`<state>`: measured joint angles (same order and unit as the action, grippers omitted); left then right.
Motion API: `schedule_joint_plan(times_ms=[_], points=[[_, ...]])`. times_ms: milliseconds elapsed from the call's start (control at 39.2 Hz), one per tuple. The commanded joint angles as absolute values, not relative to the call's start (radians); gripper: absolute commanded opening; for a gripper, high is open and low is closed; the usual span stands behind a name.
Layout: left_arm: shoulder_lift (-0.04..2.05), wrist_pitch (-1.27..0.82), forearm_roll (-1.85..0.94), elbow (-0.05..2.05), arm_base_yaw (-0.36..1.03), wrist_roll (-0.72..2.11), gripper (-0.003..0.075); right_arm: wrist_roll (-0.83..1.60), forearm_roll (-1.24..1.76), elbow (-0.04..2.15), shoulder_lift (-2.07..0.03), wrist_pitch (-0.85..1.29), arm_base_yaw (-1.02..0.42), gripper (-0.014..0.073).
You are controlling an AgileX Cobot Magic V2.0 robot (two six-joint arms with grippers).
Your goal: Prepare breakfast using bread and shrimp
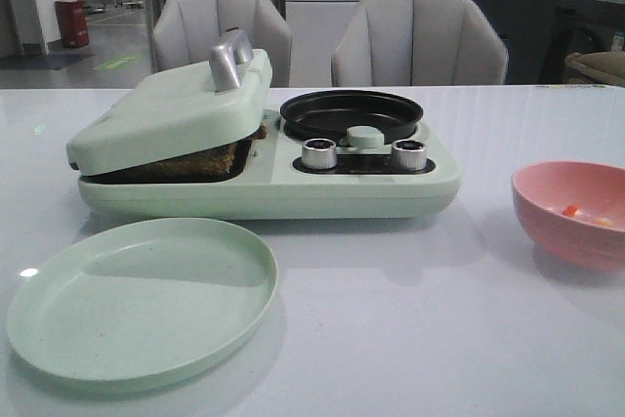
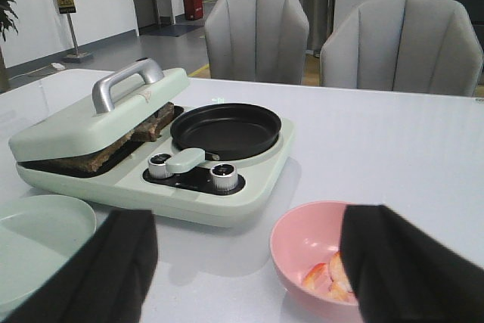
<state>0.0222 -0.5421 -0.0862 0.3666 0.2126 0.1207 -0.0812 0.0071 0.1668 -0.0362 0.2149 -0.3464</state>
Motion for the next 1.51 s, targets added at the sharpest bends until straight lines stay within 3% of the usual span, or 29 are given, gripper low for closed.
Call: schedule_joint_plan(times_ms=[0, 306, 842, 1225, 1480], points=[[0.034, -0.459, -0.111, 0.392, 0.218, 0.110, 0.0113, -0.086, 0.011, 0.186, -0.045, 0.084, -0.342, 0.0600], [0.034, -0.452, -0.115, 0.392, 0.218, 0.110, 0.0114, -0.094, 0.030, 0.305, -0.187, 0.144, -0.342, 0.0600], [0.034, -0.443, -0.117, 0.392, 0.218, 0.110, 0.0114, -0.171, 0.040, 0.709, -0.881, 0.426, -0.328, 0.0600], [0.034, -0.443, -0.117, 0.392, 0.218, 0.110, 0.0114, -0.151, 0.094, 0.975, -1.148, 0.616, 0.014, 0.0600], [0.034, -0.443, -0.117, 0.392, 0.218, 0.110, 0.0114, -0.020, 0.161, 1.008, -1.298, 0.642, 0.090, 0.0600]])
